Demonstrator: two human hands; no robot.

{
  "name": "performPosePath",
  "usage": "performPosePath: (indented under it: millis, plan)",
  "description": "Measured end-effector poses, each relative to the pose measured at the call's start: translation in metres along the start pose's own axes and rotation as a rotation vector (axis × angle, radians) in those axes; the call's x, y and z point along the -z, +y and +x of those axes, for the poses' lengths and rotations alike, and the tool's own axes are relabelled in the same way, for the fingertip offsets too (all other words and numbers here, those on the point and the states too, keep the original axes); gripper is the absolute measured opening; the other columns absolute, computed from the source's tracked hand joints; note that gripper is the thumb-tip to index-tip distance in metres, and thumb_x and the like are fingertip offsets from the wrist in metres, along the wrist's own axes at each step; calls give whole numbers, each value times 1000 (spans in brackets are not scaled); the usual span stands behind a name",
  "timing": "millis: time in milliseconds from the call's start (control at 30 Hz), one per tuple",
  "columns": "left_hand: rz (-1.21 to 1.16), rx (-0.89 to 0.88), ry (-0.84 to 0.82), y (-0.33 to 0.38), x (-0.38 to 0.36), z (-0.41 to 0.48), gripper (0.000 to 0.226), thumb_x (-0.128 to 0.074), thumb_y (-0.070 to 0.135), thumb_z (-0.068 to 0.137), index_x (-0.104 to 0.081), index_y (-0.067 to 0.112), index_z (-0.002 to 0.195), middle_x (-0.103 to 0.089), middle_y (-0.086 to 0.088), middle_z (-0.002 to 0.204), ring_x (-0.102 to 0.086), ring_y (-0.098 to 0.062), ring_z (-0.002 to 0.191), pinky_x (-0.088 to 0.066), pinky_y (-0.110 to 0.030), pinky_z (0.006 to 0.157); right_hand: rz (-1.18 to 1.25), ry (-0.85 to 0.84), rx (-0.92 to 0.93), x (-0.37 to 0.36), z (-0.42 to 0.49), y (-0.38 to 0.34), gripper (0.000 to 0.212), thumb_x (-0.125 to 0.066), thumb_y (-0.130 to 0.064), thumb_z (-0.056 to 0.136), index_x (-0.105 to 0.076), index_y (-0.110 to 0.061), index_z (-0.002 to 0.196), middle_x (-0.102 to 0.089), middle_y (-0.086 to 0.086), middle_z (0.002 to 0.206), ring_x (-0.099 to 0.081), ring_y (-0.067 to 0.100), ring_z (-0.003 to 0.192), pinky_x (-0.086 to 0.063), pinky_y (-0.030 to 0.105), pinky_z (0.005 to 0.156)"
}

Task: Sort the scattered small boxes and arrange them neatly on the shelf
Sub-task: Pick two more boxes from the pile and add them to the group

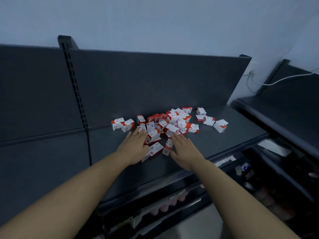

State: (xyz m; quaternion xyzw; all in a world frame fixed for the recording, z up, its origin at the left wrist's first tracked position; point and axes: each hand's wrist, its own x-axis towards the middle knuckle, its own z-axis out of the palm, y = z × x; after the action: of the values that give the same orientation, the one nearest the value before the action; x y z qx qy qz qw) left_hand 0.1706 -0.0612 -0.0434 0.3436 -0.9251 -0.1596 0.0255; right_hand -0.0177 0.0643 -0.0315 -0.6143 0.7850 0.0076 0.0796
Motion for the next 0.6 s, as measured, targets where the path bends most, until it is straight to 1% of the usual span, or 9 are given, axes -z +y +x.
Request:
performPosePath:
  millis: [133, 233, 267, 300, 367, 400, 500, 533, 600]
  plan:
    - [-66, -16, 7, 18, -16, 0, 58, -32, 31, 103, -15, 14, 155, -9, -4, 164, -2, -19, 151, -1, -35, 122, 30, -20, 64, -4, 4, 21, 69, -36, -39, 102, 1, -17, 157, 4, -1, 165, 3, 17, 151, -3, 40, 123]
    - [-62, -3, 123, 24, -19, 3, 57, -38, 27, 100, -22, 13, 154, -17, -3, 162, -10, -19, 150, -4, -35, 123, 63, -24, 102, -8, 10, 27, 70, -39, -39, 102, -3, -16, 157, 0, -1, 165, -1, 17, 151, -6, 40, 123]
    - [-75, 5, 174, 25, -21, 4, 56, -40, 25, 98, -28, 13, 152, -25, -3, 160, -18, -20, 149, -9, -34, 123, 73, -16, 114, -9, 13, 28, 70, -39, -40, 102, -4, -16, 157, -1, -1, 165, -2, 17, 151, -7, 40, 124]
    - [-89, 11, 224, 27, -23, 4, 54, -42, 23, 96, -35, 13, 148, -35, -2, 154, -29, -22, 144, -18, -34, 120, 85, -5, 125, -11, 15, 27, 70, -40, -41, 101, -6, -16, 157, -2, 0, 165, -3, 16, 151, -8, 39, 123]
    - [-88, -6, 276, 30, -26, 4, 46, -45, 22, 92, -48, 15, 137, -54, -1, 136, -49, -22, 124, -38, -34, 106, 132, 17, 139, -13, 19, 23, 70, -40, -45, 101, -10, -15, 157, -6, 1, 165, -7, 16, 151, -11, 39, 123]
    - [-69, -30, 260, 32, -29, 5, 42, -45, 22, 91, -53, 16, 132, -58, 0, 129, -53, -22, 117, -42, -34, 99, 158, 23, 143, -14, 20, 21, 69, -40, -45, 101, -13, -14, 156, -10, 1, 164, -10, 17, 150, -13, 37, 123]
    - [-22, -59, 183, 34, -39, 10, 31, -47, 19, 88, -62, 18, 115, -62, 1, 114, -56, -23, 106, -42, -34, 87, 209, 27, 156, -20, 23, 16, 63, -43, -40, 102, -20, -16, 155, -19, 0, 162, -18, 16, 148, -20, 32, 120]
    - [-13, -55, 187, 33, -42, 13, 31, -48, 18, 86, -62, 18, 114, -61, 1, 113, -55, -23, 107, -40, -34, 86, 224, 25, 155, -22, 25, 16, 62, -44, -38, 102, -21, -17, 155, -20, -1, 162, -20, 16, 147, -23, 31, 119]
    - [16, -49, 203, 31, -49, 16, 36, -50, 20, 86, -60, 21, 121, -58, 4, 121, -52, -22, 114, -36, -34, 91, 247, 40, 148, -25, 26, 17, 60, -46, -35, 101, -24, -19, 154, -23, -2, 160, -24, 16, 145, -27, 31, 116]
